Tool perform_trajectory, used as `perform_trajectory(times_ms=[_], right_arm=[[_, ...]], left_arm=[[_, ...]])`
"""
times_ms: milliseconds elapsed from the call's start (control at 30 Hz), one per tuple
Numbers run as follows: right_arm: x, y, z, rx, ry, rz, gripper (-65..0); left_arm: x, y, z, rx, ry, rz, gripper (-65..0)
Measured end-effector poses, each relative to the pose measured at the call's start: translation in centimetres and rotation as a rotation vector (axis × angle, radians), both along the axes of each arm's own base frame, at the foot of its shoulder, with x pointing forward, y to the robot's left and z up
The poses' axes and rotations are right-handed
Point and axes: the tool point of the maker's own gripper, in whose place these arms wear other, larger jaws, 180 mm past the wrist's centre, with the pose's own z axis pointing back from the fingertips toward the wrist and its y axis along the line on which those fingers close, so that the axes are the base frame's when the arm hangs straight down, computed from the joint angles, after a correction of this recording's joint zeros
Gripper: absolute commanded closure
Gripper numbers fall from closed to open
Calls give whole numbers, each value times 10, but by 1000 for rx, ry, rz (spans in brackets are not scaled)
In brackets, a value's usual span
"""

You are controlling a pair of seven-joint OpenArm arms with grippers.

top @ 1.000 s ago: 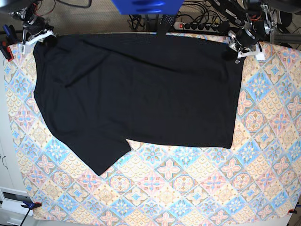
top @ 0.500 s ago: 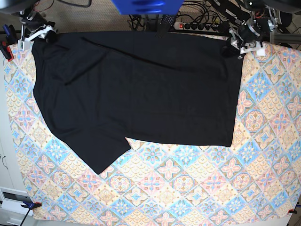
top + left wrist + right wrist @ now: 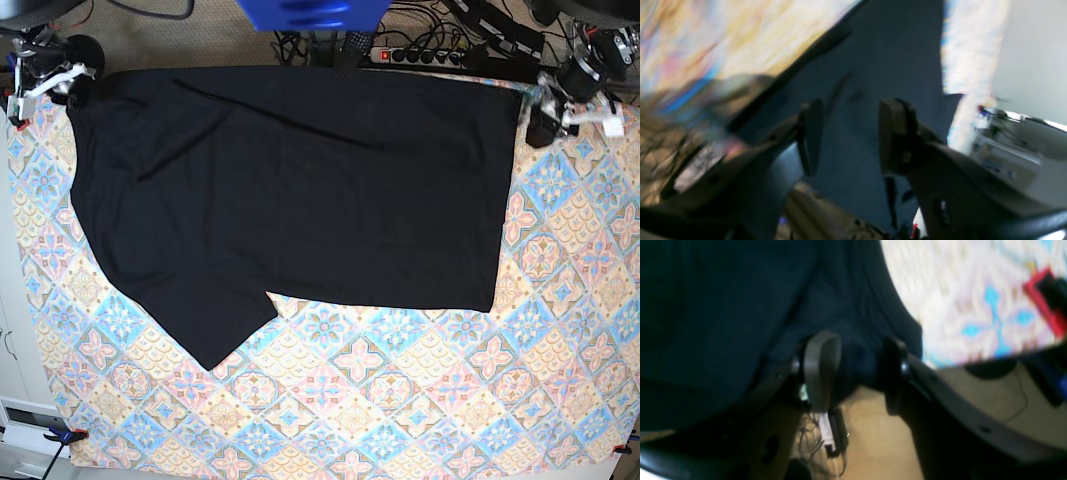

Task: Fold the T-shirt properly
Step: 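Release the shoulders and move both grippers to the shirt's side edges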

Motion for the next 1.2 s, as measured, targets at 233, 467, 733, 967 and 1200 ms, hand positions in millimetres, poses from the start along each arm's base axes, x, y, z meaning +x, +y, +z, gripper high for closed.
perform_trajectory(times_ms=[233,467,733,967,1200], right_arm=[[18,-1,21,-58,-47,43,-243],[52,3,49,-109,-148,84,-243],[64,5,54,-132,-141,151,-244],[72,10,54,-123,-153,161,-244],[90,13,55,-111,-136,170,-244]], left_arm=[[62,28,22,187,-75,-23,-270],[142,23,38,277,-142,-95,-270],[205,20,-11,306,-44,-88,-270],[248,6,-33,430,-29,-143,-270],[245,1,-81,479,48,-136,-270]])
